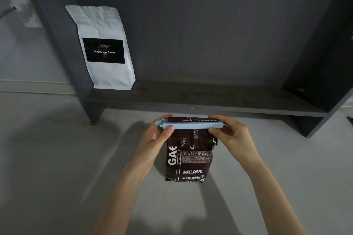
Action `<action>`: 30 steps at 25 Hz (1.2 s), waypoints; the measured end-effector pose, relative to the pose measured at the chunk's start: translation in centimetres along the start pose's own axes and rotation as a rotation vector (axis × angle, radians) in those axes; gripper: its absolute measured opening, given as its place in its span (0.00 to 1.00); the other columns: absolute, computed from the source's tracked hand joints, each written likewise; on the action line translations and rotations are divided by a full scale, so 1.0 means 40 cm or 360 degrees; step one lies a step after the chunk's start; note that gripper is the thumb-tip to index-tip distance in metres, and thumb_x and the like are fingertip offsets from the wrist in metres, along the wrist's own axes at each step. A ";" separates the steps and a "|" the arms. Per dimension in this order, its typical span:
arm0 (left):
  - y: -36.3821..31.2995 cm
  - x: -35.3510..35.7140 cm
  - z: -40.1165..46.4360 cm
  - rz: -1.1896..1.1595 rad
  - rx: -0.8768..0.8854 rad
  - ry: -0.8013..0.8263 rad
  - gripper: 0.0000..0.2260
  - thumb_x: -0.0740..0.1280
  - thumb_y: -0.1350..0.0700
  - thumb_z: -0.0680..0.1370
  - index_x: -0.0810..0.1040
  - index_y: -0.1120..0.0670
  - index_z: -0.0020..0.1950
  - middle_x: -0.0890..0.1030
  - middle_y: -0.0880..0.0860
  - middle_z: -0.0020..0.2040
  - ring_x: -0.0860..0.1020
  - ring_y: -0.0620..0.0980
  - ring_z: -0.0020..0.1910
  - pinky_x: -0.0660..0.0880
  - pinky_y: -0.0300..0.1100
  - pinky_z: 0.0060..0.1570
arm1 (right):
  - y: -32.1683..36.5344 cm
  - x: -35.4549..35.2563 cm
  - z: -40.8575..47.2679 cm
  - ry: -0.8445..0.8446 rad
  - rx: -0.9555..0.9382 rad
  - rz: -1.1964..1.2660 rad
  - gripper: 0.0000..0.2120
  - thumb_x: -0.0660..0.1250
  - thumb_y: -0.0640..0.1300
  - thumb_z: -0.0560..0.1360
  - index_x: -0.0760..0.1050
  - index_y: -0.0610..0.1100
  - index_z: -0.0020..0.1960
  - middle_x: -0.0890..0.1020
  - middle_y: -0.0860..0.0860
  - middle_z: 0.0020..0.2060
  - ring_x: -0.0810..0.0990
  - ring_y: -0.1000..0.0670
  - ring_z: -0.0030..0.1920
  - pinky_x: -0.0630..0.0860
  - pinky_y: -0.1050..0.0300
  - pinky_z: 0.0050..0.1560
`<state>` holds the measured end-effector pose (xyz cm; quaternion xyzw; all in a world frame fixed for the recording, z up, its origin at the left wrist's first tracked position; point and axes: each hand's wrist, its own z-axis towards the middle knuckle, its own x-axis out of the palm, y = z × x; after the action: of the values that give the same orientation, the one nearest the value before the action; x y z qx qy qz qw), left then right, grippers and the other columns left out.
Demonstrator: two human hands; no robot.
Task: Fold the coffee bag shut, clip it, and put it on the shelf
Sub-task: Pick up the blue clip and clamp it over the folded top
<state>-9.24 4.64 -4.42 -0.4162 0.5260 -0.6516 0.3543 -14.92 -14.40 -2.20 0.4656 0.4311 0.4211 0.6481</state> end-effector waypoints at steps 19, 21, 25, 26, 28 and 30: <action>-0.004 0.010 0.010 0.0058 -0.0059 -0.0066 0.12 0.65 0.53 0.71 0.76 0.46 0.54 0.81 0.48 0.52 0.78 0.46 0.55 0.71 0.44 0.61 | -0.004 -0.003 -0.010 -0.0083 0.0005 0.0026 0.14 0.67 0.35 0.70 0.75 0.52 0.48 0.80 0.55 0.43 0.81 0.63 0.39 0.78 0.70 0.36; -0.004 0.011 0.011 0.0038 -0.0074 -0.0103 0.10 0.65 0.55 0.72 0.77 0.47 0.53 0.82 0.49 0.51 0.79 0.47 0.54 0.72 0.44 0.60 | -0.004 -0.002 -0.010 -0.0083 0.0002 0.0028 0.14 0.67 0.35 0.70 0.75 0.53 0.48 0.80 0.55 0.42 0.81 0.63 0.39 0.78 0.70 0.36; -0.004 0.011 0.010 0.0012 -0.0063 -0.0141 0.12 0.68 0.50 0.66 0.80 0.46 0.49 0.84 0.49 0.49 0.81 0.47 0.52 0.73 0.42 0.57 | -0.007 0.000 -0.011 -0.0105 0.0006 -0.0001 0.14 0.67 0.35 0.70 0.75 0.55 0.45 0.81 0.54 0.39 0.81 0.62 0.38 0.79 0.68 0.37; -0.001 0.010 0.012 0.0004 -0.0053 -0.0145 0.13 0.68 0.49 0.65 0.80 0.45 0.49 0.84 0.48 0.48 0.81 0.46 0.52 0.74 0.41 0.56 | -0.008 0.000 -0.010 -0.0113 0.0008 -0.0007 0.14 0.67 0.35 0.70 0.75 0.55 0.45 0.81 0.54 0.39 0.81 0.62 0.38 0.79 0.68 0.37; 0.003 0.009 0.014 -0.0006 -0.0033 -0.0152 0.13 0.68 0.49 0.65 0.80 0.45 0.48 0.85 0.46 0.45 0.81 0.45 0.50 0.75 0.38 0.53 | -0.010 0.000 -0.009 -0.0114 0.0006 -0.0015 0.13 0.67 0.35 0.70 0.75 0.53 0.46 0.81 0.54 0.40 0.81 0.63 0.38 0.78 0.69 0.36; 0.007 0.011 0.014 -0.0038 -0.0016 -0.0176 0.13 0.68 0.49 0.64 0.80 0.46 0.48 0.85 0.44 0.42 0.81 0.43 0.48 0.77 0.33 0.49 | -0.009 -0.002 -0.009 -0.0077 0.0022 0.0006 0.12 0.67 0.35 0.70 0.75 0.50 0.48 0.81 0.53 0.42 0.81 0.63 0.38 0.77 0.70 0.35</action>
<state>-8.89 3.99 -4.57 -0.4596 0.5040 -0.6290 0.3730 -15.24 -14.45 -2.62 0.4809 0.4173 0.4079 0.6544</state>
